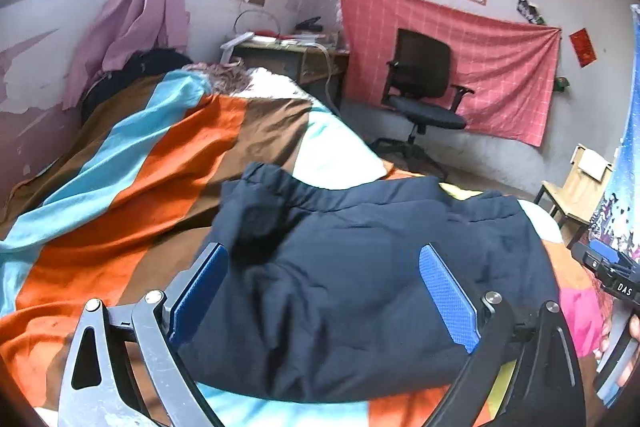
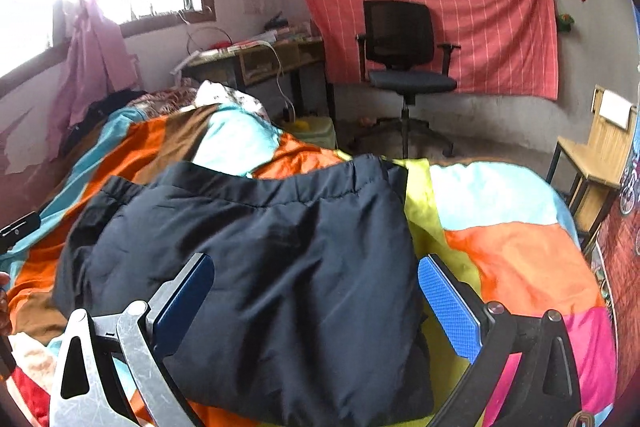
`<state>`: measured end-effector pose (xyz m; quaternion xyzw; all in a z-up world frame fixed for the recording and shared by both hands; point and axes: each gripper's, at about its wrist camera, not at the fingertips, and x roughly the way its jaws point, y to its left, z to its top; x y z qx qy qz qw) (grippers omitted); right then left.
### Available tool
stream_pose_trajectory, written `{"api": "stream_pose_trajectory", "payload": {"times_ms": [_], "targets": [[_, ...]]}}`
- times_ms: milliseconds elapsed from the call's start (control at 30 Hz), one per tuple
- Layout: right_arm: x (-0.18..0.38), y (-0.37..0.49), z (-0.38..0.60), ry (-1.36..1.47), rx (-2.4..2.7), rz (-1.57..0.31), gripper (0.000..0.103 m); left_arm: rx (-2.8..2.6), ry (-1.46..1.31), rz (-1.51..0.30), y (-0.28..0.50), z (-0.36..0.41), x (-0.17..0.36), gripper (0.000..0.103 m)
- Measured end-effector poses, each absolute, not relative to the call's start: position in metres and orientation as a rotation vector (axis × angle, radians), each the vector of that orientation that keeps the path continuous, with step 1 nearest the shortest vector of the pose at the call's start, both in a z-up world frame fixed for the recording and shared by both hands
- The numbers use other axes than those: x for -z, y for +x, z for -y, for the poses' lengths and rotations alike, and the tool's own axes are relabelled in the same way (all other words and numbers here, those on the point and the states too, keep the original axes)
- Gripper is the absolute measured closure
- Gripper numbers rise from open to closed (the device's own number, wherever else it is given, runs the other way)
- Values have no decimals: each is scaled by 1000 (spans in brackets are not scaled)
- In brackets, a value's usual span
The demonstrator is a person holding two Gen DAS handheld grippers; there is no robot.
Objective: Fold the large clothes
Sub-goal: 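Release the jacket and pull both tools back from it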
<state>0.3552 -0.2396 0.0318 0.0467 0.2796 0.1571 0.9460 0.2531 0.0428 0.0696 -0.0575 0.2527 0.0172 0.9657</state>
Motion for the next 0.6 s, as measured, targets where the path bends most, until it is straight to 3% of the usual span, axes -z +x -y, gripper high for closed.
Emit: {"api": "stream_pose_trajectory", "payload": {"times_ms": [600], "targets": [[-65, 255, 234, 96, -342, -382, 0, -3, -43, -398, 183, -4, -83, 2]]}}
